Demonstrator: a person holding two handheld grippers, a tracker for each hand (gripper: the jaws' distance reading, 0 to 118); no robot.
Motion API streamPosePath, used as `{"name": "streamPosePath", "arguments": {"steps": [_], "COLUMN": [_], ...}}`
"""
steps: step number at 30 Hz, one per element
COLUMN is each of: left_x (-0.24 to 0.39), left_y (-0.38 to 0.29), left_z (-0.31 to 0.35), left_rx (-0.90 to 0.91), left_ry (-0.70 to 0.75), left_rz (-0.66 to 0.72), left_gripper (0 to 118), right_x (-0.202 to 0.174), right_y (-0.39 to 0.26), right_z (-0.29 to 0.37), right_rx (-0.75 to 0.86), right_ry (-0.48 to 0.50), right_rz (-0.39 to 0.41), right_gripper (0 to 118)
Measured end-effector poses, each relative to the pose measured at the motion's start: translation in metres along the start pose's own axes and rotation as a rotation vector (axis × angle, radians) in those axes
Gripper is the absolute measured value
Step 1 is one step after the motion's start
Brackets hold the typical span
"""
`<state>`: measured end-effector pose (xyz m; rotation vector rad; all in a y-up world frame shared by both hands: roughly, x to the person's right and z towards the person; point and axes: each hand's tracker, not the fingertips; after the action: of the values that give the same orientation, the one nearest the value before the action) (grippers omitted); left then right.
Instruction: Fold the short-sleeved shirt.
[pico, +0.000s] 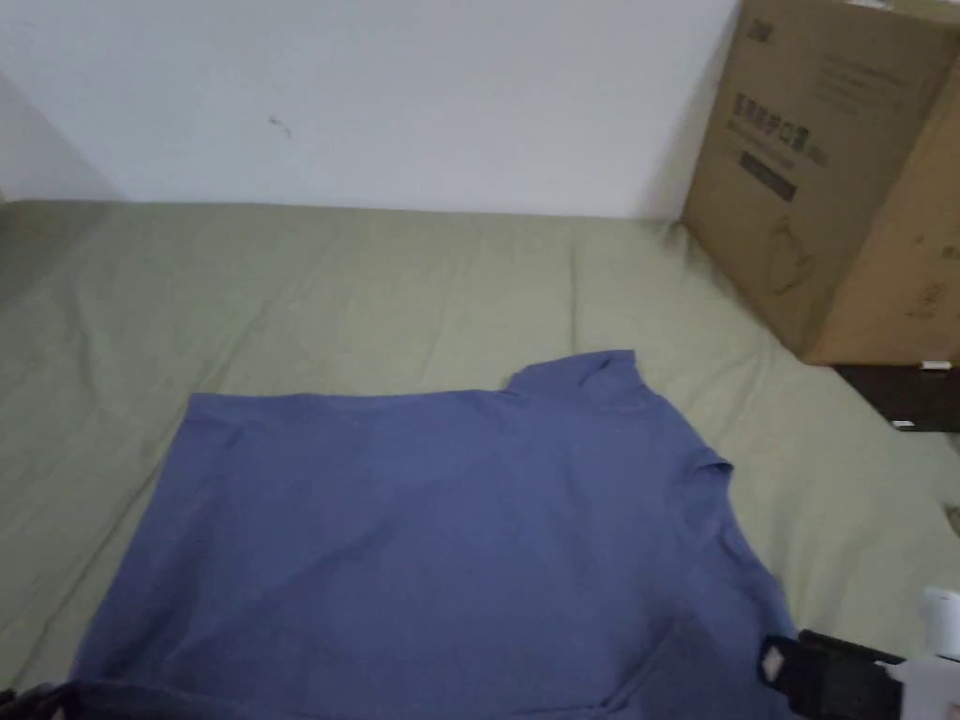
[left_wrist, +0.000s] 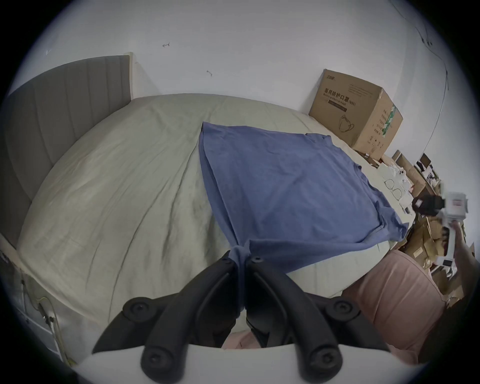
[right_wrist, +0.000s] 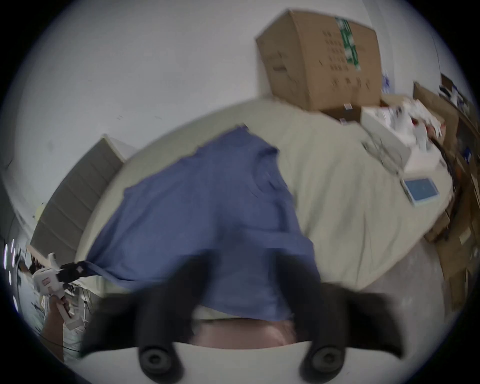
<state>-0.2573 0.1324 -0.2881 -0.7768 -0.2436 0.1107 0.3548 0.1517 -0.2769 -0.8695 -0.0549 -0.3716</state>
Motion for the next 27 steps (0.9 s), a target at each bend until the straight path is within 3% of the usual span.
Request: {"name": "streamPosePath", "arguments": {"steps": [2, 4, 7, 8, 10, 12, 13, 14, 15, 17, 20, 27], "left_x": [0.002, 0.024, 0.022, 0.023, 0.022, 0.018, 0.020, 0.020, 0.019, 0.023, 0.019, 0.008], "left_y": [0.000, -0.001, 0.001, 0.000, 0.001, 0.002, 0.002, 0.001, 0.001, 0.002, 0.001, 0.019], "left_z": [0.000, 0.005, 0.005, 0.006, 0.006, 0.007, 0.007, 0.006, 0.004, 0.003, 0.006, 0.018], "left_rx": [-0.002, -0.014, -0.033, -0.035, -0.041, -0.051, -0.057, -0.063, -0.069, -0.080, -0.067, 0.018], "left_ry": [0.035, 0.047, 0.059, 0.060, 0.069, 0.074, 0.073, 0.073, 0.080, 0.096, 0.098, 0.034], "left_rz": [-0.052, -0.073, -0.074, -0.066, -0.049, -0.038, -0.036, -0.038, -0.047, -0.064, -0.041, 0.083], "left_gripper": [5, 5, 5, 5, 5, 5, 5, 5, 5, 5, 5, 4], "right_x": [0.028, 0.046, 0.066, 0.038, 0.035, 0.023, 0.019, 0.016, 0.010, 0.007, 0.005, 0.033], "right_y": [-0.029, -0.023, -0.040, -0.027, -0.029, -0.026, -0.026, -0.025, -0.026, -0.020, -0.016, 0.010], "right_z": [-0.005, -0.038, -0.060, -0.067, -0.068, -0.058, -0.054, -0.051, -0.048, -0.041, -0.029, 0.001], "right_rx": [-0.045, -0.121, -0.231, -0.211, -0.215, -0.197, -0.190, -0.185, -0.175, -0.171, -0.124, -0.081], "right_ry": [0.024, -0.080, -0.131, -0.155, -0.182, -0.196, -0.160, -0.119, -0.113, -0.095, -0.059, 0.110], "right_rz": [-0.058, -0.006, 0.070, 0.094, 0.129, 0.185, 0.204, 0.211, 0.213, 0.230, 0.179, -0.178], "right_gripper": [117, 116, 116, 115, 105, 83, 58, 21, 9, 8, 8, 7]}}
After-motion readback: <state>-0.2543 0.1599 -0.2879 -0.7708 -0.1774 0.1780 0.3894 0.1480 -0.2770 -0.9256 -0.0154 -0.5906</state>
